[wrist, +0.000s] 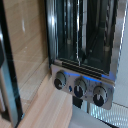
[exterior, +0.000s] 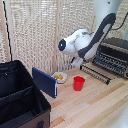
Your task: Gently stretch your hand towards the oven tray's handle, obtaining a firm grip, and draw it cautiously out of the oven. Transition your grip to the hot dog bowl, gingerly seizing the edge, and elevate it from the surface. Hover the bowl over the tray, delicately lower it, and temper your grip, establishing the bowl's equilibrium.
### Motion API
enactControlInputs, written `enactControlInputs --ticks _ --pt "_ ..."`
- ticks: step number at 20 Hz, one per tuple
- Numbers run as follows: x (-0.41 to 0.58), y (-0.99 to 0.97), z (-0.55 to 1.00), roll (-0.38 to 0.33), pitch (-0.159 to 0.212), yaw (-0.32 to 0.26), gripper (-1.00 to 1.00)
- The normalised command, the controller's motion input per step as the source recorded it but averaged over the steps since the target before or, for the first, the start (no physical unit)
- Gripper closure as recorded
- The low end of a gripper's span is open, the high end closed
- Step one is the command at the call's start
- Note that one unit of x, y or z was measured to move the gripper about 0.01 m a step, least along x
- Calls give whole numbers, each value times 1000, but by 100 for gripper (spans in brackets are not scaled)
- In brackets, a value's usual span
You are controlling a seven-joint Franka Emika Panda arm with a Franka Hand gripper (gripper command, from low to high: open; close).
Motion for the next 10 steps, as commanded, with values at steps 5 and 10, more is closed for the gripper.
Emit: enactControlInputs --ticks 5,10 --pt "193 -733 -70 -36 0 -6 -100" --pt "232 -717 -78 0 0 -24 -100"
